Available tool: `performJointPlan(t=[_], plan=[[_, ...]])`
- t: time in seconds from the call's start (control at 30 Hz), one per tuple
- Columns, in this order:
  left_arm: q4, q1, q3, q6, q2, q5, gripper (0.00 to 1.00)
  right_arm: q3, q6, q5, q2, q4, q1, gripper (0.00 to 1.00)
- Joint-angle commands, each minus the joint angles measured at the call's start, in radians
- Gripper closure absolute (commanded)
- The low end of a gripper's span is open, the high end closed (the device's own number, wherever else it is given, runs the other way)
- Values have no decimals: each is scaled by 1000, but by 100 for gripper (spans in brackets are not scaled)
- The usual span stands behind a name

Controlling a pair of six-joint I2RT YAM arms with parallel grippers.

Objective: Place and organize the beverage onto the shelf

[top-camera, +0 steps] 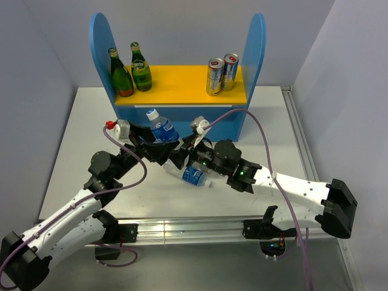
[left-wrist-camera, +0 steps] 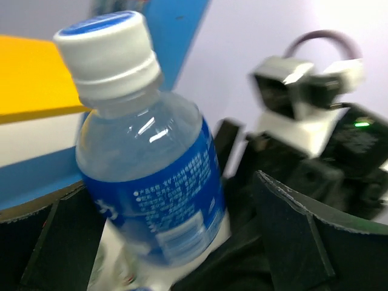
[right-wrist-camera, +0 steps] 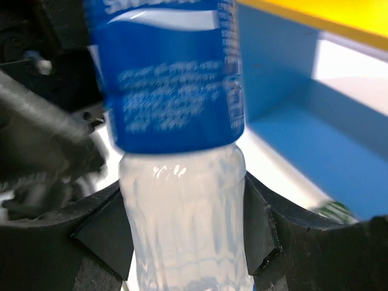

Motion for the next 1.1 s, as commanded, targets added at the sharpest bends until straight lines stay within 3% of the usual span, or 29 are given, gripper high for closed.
performJointPlan(t=[0.0, 0.17, 0.3, 0.53, 1.07], plan=[[-9, -8, 39, 129, -143, -132, 1, -15, -61, 372, -106, 50, -62, 100], [-97, -8, 26, 212, -178, -267, 1, -76, -58, 464, -168, 51, -165, 100], [-81, -10, 4, 220, -162, -267, 1, -111, -48, 503, -198, 68, -243, 100], [-51, -8, -13, 233, -134, -267, 1, -179, -53, 596, -211, 138, -255, 100], [-20, -8, -57, 250, -117, -267, 1, -163, -53, 634, 15, 267, -303, 100]])
